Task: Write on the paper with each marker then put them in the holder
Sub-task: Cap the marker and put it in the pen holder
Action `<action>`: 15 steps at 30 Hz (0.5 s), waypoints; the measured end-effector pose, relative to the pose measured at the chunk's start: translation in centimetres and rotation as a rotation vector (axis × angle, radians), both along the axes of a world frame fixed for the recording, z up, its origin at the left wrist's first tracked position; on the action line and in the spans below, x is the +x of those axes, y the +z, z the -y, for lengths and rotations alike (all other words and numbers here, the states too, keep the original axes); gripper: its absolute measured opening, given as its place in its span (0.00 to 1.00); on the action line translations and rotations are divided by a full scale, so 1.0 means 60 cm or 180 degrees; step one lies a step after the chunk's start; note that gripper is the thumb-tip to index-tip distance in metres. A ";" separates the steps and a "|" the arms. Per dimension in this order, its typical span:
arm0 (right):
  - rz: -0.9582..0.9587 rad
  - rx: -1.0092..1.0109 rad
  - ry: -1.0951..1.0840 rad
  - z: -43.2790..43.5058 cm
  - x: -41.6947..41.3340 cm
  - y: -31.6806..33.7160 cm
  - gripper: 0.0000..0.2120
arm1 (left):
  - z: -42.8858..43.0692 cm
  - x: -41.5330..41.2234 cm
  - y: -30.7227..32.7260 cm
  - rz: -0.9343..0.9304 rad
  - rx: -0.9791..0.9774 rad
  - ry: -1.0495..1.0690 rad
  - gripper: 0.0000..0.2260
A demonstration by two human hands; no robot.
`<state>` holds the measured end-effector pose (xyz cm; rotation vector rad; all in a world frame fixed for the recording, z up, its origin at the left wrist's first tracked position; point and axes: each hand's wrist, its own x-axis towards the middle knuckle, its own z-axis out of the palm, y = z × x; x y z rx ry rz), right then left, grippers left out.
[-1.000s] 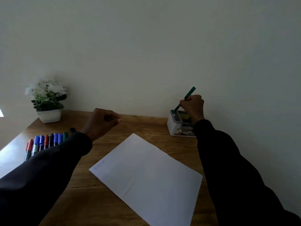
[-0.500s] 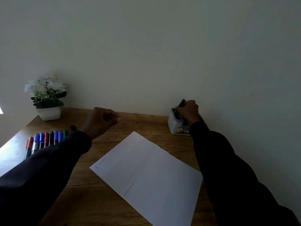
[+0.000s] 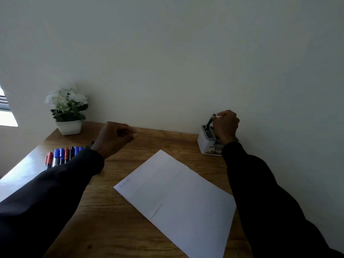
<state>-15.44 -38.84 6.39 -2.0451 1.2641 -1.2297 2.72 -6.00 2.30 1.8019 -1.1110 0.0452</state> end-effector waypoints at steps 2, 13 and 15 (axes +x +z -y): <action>0.0218 0.0017 0.0131 -0.026 0.001 0.005 0.07 | -0.013 0.004 -0.001 -0.0056 -0.0008 0.0072 0.07; -0.0116 0.0842 0.2168 -0.227 0.065 -0.059 0.02 | -0.123 0.016 -0.019 -0.0435 0.0037 0.0346 0.07; -0.0217 0.0938 0.2500 -0.265 0.080 -0.070 0.01 | -0.151 0.015 -0.024 -0.0605 -0.0027 0.0422 0.07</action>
